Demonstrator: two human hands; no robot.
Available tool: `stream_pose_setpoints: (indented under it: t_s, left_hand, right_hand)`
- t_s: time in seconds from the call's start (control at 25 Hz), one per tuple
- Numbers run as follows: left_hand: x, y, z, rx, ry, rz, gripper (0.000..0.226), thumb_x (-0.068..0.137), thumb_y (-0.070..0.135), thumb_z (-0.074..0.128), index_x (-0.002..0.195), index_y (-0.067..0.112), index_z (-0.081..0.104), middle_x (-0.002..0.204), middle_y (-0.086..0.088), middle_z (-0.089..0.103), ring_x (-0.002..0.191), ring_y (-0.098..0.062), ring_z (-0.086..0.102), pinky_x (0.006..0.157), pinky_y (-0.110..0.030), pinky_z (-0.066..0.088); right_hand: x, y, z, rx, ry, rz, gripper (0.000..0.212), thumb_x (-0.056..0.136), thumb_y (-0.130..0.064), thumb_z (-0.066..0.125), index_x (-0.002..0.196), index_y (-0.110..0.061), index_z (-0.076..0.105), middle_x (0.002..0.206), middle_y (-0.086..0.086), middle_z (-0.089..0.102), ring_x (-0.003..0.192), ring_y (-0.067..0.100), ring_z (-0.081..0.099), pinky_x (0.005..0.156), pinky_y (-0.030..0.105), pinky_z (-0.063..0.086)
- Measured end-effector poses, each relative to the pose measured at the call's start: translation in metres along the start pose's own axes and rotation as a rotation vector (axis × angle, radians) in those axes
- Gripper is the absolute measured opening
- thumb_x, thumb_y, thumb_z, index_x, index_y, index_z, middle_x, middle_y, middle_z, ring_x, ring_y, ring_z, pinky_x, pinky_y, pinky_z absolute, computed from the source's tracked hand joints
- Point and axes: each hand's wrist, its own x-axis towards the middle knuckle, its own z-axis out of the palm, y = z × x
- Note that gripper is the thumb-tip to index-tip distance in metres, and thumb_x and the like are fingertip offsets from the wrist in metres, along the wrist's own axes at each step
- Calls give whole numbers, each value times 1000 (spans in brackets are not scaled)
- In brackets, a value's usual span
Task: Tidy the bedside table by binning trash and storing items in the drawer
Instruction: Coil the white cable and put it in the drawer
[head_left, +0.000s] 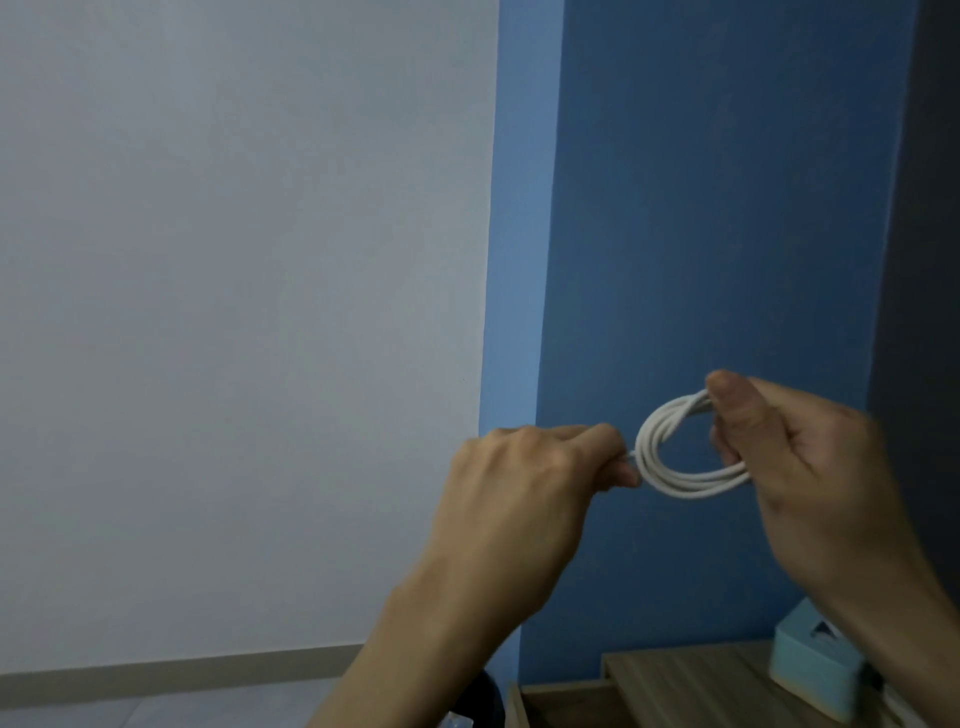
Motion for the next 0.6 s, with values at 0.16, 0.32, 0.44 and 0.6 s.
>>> stream_pose_setpoints:
  t_s: [0.16,0.32,0.44,0.6]
  left_hand:
    - [0,-10,-5,-6,101,-133,37,88,51,32,72,28,57,52,12,50,46,-17,51,40,-25,33]
    - [-9,-25,8,-364,-63,-153,33,90,45,39,82,26,65,73,12,64,76,-6,56,62,-28,46]
    - [-6,-25,-3,-1183,-314,-279,22,95,15,48,112,12,60,85,0,70,86,-7,65,81,-14,47]
    - [11,-4,-6,-1283,-403,-245,32,96,41,38,114,17,50,69,-1,58,62,-15,57,65,-21,49]
  right_hand:
    - [6,-4,-8,-20,-59,-64,58,86,-54,36,51,-9,46,44,17,40,47,27,39,44,32,28]
    - [2,0,-2,-24,-160,-61,65,84,-59,34,53,-3,44,48,21,39,46,26,39,45,32,30]
    - [-2,5,6,-3,-203,-85,69,86,-62,29,55,-3,45,49,17,43,46,24,42,46,32,32]
    - [3,-1,10,-54,-226,-220,62,90,-60,25,54,-13,43,46,-1,40,46,17,42,45,28,31]
